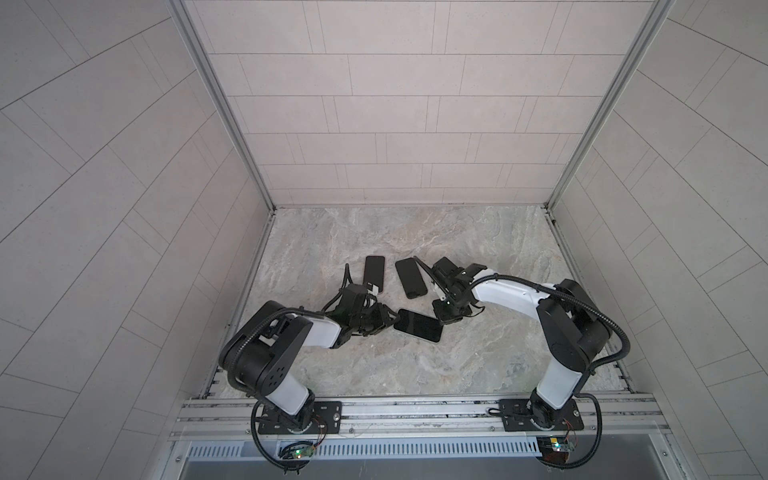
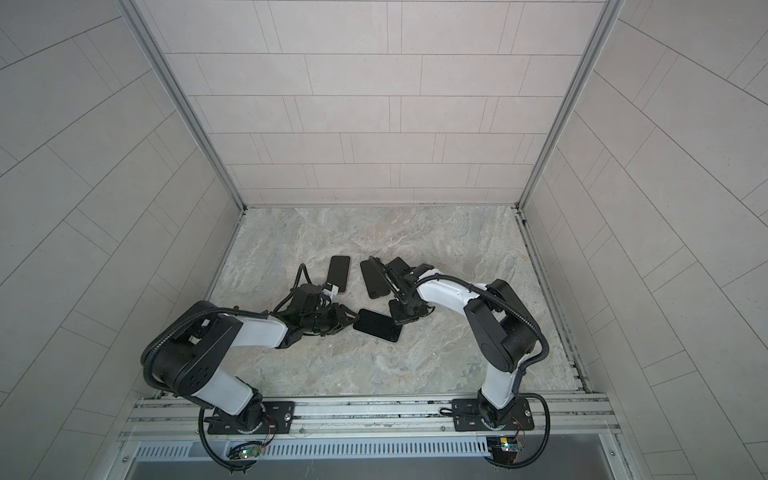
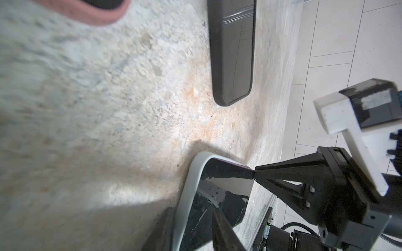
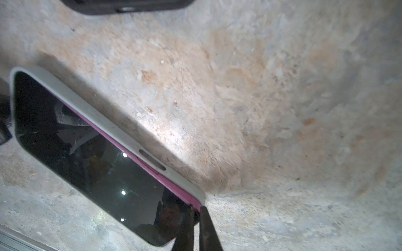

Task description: Put the phone into the phone case

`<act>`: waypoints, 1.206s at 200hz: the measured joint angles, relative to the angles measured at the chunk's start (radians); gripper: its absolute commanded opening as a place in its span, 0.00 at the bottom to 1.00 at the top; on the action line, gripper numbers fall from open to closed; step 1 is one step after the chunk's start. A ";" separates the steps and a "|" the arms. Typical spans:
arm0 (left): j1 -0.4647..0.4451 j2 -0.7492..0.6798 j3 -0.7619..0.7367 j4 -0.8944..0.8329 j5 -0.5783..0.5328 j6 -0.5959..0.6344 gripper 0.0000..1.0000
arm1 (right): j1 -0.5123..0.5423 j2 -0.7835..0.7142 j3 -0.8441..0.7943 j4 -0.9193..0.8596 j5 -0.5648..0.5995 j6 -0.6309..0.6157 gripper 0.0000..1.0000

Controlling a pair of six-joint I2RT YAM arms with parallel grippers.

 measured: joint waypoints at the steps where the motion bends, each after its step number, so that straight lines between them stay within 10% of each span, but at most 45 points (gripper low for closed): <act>1: 0.000 0.000 -0.002 0.002 0.001 0.000 0.36 | 0.000 0.000 0.000 0.000 0.000 0.000 0.10; 241: 0.005 0.008 -0.029 0.056 0.037 -0.008 0.36 | 0.096 0.000 -0.045 0.125 0.109 0.071 0.11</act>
